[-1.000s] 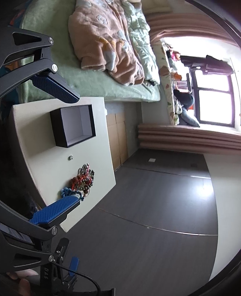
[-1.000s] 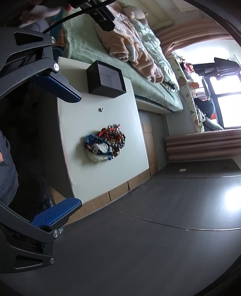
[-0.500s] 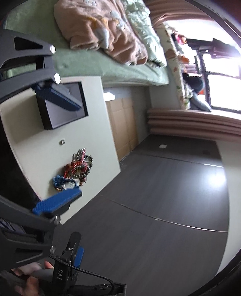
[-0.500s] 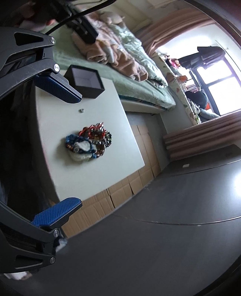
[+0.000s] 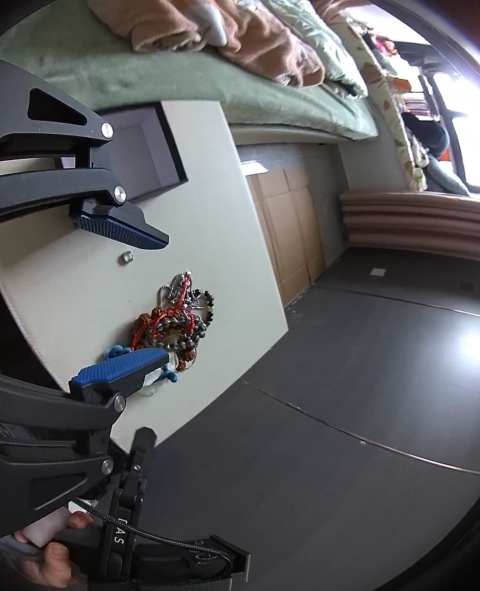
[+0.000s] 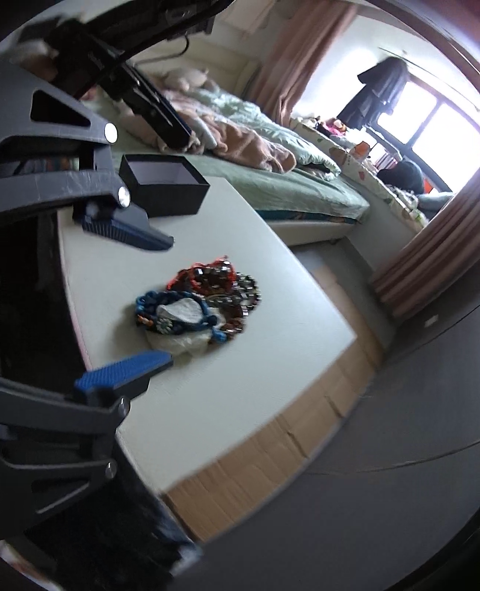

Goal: Organize jewelry
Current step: 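Grasp the white cloth pouch with blue cord using the right tool, then lift the white pouch with the right tool while the left tool grasps the blue braided bracelet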

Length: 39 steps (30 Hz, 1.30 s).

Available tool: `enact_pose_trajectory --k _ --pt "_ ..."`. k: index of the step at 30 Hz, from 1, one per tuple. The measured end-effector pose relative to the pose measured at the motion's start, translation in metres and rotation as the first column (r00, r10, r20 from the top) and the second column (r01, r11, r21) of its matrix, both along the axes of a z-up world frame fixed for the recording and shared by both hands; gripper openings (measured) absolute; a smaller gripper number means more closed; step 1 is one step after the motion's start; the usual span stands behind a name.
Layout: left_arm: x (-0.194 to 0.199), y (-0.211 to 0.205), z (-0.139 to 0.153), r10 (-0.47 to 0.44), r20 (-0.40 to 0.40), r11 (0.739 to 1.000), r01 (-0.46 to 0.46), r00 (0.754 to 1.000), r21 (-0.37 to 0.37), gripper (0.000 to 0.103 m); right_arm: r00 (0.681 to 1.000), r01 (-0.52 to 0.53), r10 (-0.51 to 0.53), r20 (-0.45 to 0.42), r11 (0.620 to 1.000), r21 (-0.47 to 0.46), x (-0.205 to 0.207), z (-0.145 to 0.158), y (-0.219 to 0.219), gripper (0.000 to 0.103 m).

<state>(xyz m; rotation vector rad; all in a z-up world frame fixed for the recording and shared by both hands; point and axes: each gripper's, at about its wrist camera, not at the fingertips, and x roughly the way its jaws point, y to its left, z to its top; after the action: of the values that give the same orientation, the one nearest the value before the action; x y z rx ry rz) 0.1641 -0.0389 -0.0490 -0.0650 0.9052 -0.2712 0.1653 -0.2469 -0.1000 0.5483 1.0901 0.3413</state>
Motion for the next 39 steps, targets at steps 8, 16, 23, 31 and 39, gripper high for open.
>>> enact_pose_trajectory --k 8,16,23,31,39 --pt "0.023 -0.002 -0.027 -0.011 -0.066 0.999 0.009 0.998 -0.034 0.054 0.996 -0.024 0.029 -0.087 0.998 0.061 0.028 -0.027 0.016 0.049" --pt "0.040 0.003 -0.039 -0.011 -0.084 0.999 0.008 0.996 -0.043 0.054 0.974 -0.070 0.091 -0.207 0.992 0.104 0.055 -0.058 0.044 0.013" --pt "0.042 0.007 -0.046 0.010 -0.110 0.999 -0.014 0.994 -0.039 0.054 0.996 -0.043 0.050 -0.070 0.994 0.105 0.047 -0.036 0.040 0.003" --pt "0.041 0.000 -0.051 -0.002 -0.120 1.000 -0.001 0.993 -0.018 0.054 1.000 0.006 -0.006 -0.002 0.985 0.173 0.037 -0.022 0.014 0.003" --pt "0.046 -0.009 -0.072 -0.008 -0.201 0.999 0.017 0.980 0.039 0.054 0.983 -0.019 -0.034 0.183 0.959 0.282 0.025 0.010 0.007 0.003"
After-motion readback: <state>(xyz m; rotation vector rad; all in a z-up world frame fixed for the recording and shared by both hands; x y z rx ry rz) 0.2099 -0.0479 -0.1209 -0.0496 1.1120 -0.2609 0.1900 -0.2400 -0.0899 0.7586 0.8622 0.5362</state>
